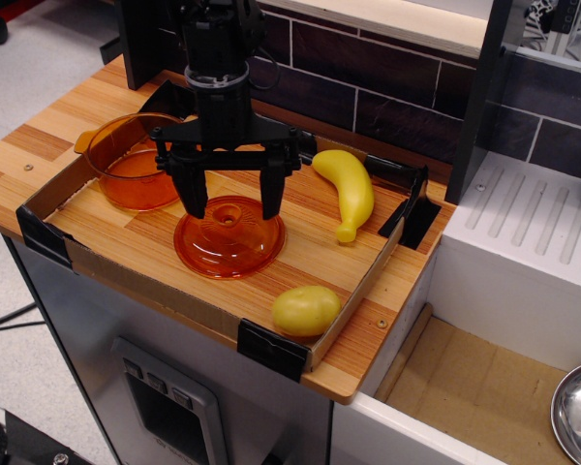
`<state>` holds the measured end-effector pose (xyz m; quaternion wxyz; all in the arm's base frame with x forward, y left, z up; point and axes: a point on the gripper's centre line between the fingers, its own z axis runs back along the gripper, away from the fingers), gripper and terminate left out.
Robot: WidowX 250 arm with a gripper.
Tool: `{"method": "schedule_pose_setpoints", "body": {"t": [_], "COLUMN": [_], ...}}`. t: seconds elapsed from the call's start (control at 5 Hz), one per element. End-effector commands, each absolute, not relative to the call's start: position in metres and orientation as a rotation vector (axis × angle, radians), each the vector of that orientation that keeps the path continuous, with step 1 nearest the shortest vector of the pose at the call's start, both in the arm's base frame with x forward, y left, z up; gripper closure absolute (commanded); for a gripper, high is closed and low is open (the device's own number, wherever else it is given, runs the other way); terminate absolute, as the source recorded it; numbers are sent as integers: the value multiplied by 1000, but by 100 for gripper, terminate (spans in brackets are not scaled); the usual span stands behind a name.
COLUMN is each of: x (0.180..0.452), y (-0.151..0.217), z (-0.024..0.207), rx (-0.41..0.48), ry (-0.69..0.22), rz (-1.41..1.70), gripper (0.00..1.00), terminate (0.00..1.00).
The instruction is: Take lid off pot
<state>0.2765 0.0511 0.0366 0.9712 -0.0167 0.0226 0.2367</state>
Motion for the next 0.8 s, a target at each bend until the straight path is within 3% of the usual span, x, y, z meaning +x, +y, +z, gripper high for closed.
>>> {"method": "schedule_pose_setpoints", "body": {"t": [0.0,0.2,0.6], "x": [286,286,282], "y": [61,74,103], "z": [81,114,168], "rx": [-25,39,-17], "ry": [-20,-39,-2], "rz": [459,465,549], "gripper": [0,0,0], "terminate": [0,0,0]}}
